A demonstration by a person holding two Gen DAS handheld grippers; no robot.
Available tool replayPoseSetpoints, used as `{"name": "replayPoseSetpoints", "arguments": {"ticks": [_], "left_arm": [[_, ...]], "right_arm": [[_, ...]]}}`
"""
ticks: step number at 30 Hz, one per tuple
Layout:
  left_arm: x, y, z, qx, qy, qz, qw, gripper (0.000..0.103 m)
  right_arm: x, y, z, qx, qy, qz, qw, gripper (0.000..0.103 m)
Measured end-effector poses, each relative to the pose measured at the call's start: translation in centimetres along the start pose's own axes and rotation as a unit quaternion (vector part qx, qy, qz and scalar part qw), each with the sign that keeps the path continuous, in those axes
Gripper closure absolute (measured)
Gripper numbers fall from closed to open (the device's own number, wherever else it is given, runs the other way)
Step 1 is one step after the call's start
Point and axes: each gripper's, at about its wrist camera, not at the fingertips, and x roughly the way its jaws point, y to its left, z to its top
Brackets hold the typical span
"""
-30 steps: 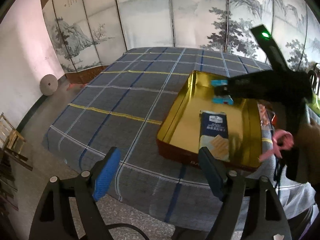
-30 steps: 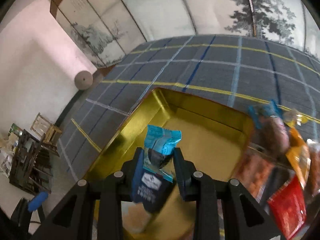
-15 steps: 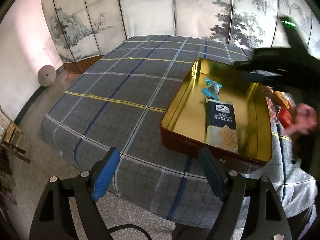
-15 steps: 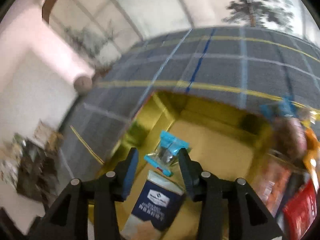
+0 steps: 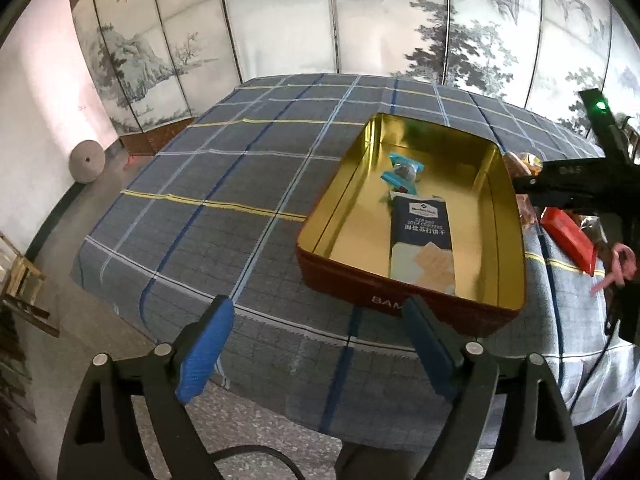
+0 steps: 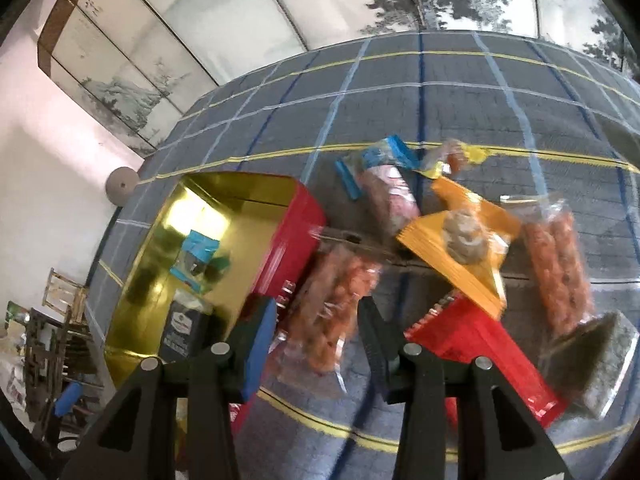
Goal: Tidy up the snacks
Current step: 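Grasp the clear bag of orange peanuts with the right tool and lift, then grasp the red wrapper pack with the left tool while the right tool holds the peanut bag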
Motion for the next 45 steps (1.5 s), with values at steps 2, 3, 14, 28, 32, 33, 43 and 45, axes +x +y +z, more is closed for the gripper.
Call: {"name": "replayPoseSetpoints", "arguments": {"ticks": [2,3,14,28,32,33,43,45], "left_arm": [[0.2,-0.1,0.0,0.002,0.003,0.0,1.0,0.017],[0.3,0.0,-0.1,0.001,0.005,-0.001,1.0,0.017],[1.4,-0.7,-0.4,0.005,0.022,-0.003,0.9997,0.017],[2.1,-1.0,-0.8,0.005,0.038,-0.004,0.9992,0.017],[0.8,-1.5,-0.7,0.012,0.023,-0.006,0.9996,0.017],[0.3,-1.6,-0.7,0.015,0.016,-0.007,0.9997,0.017],[-1.3,-7.0,-0.5,0.071,0.028,-0.103,0.9918,0.017],[-1.3,-8.5,0.2,0.068,0.045,-0.146,0.9859,0.017]], "right_arm": [[1.0,0.4,0.1,-0.004,0.008,-0.013,1.0,0.058],[1.5,0.4,0.2,-0.002,0.014,-0.019,1.0,0.058],[3.3,0.5,1.5,-0.01,0.035,-0.017,0.999,0.056],[5.6,3.7,2.1,-0.11,0.034,-0.101,0.988,0.048],[5.3,4.4,1.1,-0.166,0.042,-0.118,0.978,0.063],[4.6,4.7,0.4,-0.175,0.042,-0.098,0.979,0.063],[-11.0,-7.1,-9.4,-0.029,-0.092,-0.07,0.993,0.063],[-13.3,-11.1,-10.4,-0.001,-0.109,-0.108,0.988,0.063]]}}
